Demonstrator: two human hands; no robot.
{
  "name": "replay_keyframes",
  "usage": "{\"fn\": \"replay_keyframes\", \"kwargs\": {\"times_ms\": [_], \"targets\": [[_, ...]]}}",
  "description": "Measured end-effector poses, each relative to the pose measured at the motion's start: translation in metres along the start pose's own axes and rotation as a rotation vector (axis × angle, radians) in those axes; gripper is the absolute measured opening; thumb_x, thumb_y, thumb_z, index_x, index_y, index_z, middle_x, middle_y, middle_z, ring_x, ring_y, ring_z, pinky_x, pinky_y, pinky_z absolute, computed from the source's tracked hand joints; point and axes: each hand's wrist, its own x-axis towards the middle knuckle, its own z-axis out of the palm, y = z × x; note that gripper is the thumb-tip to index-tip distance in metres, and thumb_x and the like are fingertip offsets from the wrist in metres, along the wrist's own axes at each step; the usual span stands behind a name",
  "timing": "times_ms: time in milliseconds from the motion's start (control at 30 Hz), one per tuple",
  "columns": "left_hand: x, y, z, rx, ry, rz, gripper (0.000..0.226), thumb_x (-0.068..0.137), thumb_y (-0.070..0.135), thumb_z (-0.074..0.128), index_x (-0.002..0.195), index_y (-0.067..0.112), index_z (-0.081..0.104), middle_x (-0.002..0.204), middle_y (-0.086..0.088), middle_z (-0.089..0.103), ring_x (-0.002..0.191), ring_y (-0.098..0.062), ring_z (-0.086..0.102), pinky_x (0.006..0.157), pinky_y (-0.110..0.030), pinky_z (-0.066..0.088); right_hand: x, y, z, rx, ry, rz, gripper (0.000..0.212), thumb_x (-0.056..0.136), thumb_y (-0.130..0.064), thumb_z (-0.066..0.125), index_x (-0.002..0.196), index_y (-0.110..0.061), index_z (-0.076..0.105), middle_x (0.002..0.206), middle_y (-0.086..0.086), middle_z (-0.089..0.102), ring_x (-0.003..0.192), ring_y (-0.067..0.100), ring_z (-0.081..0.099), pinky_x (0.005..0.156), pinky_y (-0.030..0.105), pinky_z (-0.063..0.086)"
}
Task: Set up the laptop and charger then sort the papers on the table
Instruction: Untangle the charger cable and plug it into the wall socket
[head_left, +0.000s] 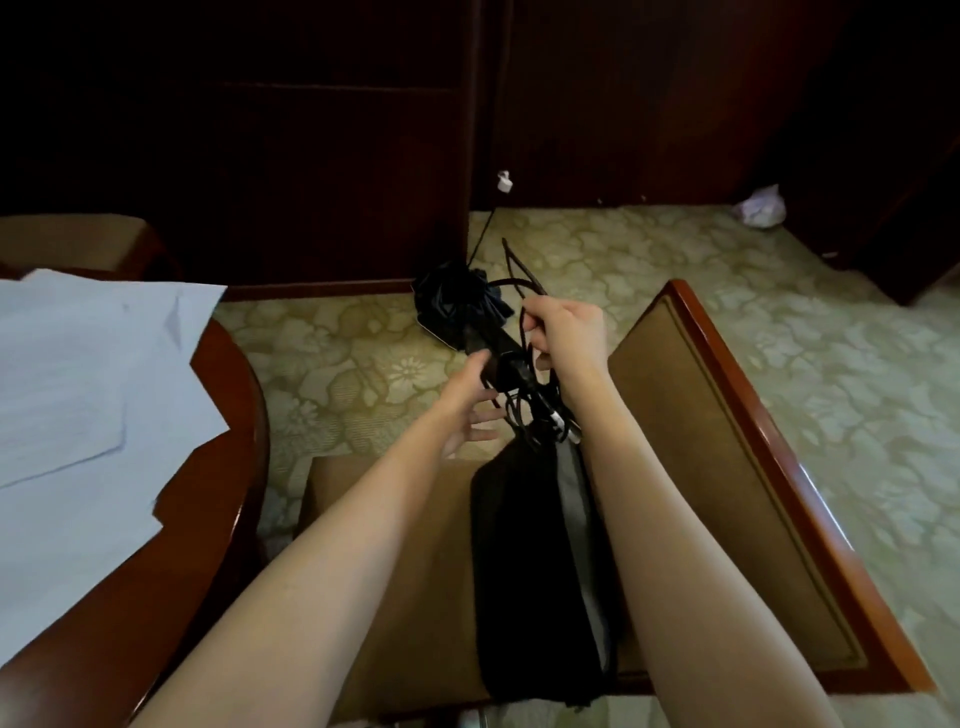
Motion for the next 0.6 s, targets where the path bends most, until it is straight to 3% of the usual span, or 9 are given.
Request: {"fn": "replay_keyframes", "kwargs": {"times_ms": [133, 233, 400, 600], "targets": [[-0.025, 0.009, -0.043, -0.321, 0.043, 0.028, 0.037, 0.092, 0.056, 0.038, 0.111, 0.025, 0.043, 0.097, -0.005, 0.053, 0.107, -0.028, 0.049, 0.093, -0.048, 0.04, -0.007, -0.016, 0.034, 0.094, -0.231, -0.004, 0.038, 0.09, -0.013, 0.05, 0.053, -0.012, 0.048, 0.034, -0.008, 0.033, 0.034, 0.007, 0.025, 0.04, 0.021, 0.017], [-0.046, 0.011, -0.076, -0.417, 0.091, 0.096, 0.028, 0.09, 0.05, 0.049, 0.099, 0.024, 0.051, 0.1, -0.005, 0.057, 0.104, -0.026, 0.055, 0.093, -0.047, 0.044, -0.019, -0.02, 0.067, 0.16, -0.384, -0.001, 0.038, 0.091, -0.014, 0.048, 0.053, -0.012, 0.047, 0.033, -0.008, 0.032, 0.033, 0.005, 0.024, 0.038, 0.02, 0.017], [-0.086, 0.007, -0.14, -0.625, 0.292, 0.238, 0.012, 0.088, 0.024, 0.06, 0.089, 0.014, 0.053, 0.092, -0.009, 0.057, 0.085, -0.021, 0.059, 0.08, -0.038, 0.052, -0.052, -0.03, 0.132, 0.15, -0.586, -0.088, 0.036, 0.091, -0.014, 0.048, 0.055, -0.011, 0.047, 0.034, -0.01, 0.031, 0.034, 0.004, 0.025, 0.039, 0.018, 0.019], [-0.156, 0.0, -0.222, -0.682, 0.364, 0.391, 0.017, 0.09, 0.015, 0.045, 0.073, 0.013, 0.043, 0.067, -0.003, 0.048, 0.063, -0.017, 0.05, 0.058, -0.029, 0.052, -0.097, -0.037, 0.208, 0.396, -0.679, -0.039, 0.035, 0.09, -0.012, 0.045, 0.055, -0.007, 0.045, 0.031, -0.005, 0.033, 0.031, 0.007, 0.027, 0.039, 0.02, 0.024]]}}
